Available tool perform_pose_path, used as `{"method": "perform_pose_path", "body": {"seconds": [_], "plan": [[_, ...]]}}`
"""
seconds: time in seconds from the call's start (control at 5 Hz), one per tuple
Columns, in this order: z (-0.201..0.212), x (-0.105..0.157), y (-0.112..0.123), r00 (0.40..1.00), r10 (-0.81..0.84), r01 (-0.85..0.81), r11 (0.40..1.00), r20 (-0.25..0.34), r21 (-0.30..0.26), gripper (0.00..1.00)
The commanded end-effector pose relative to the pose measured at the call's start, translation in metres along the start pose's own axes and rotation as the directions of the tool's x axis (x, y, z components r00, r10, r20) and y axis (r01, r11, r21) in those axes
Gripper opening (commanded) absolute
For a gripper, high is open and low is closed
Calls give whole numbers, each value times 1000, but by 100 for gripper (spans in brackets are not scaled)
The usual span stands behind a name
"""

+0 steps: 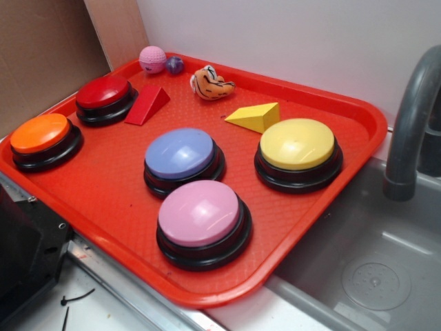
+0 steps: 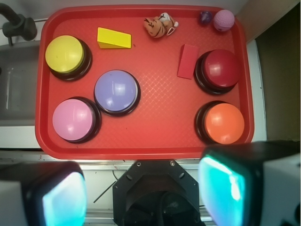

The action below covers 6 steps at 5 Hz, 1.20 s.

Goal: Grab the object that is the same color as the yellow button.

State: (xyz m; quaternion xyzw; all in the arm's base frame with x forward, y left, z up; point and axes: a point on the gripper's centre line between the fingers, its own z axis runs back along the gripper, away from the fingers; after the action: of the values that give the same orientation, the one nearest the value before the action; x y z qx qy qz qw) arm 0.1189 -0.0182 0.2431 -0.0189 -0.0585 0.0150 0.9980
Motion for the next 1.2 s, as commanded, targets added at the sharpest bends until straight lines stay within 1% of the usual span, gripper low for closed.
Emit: {"method": "perform_pose_path", "body": {"seconds": [0.0, 0.2, 0.4, 0.6, 0.8, 1.0], "plan": [[0, 0, 0, 1000, 0, 0, 1000, 0, 0, 100], [-12, 23, 1, 981, -191, 191, 982, 33, 9, 100], [-22, 42, 0, 936, -348, 349, 937, 51, -2, 100], [-36, 67, 1, 854, -513, 517, 856, 88, -23, 100], [-55, 100, 3, 713, -683, 694, 720, 155, -21, 100], [-86, 146, -3, 498, -816, 850, 526, 294, 23, 100]]}}
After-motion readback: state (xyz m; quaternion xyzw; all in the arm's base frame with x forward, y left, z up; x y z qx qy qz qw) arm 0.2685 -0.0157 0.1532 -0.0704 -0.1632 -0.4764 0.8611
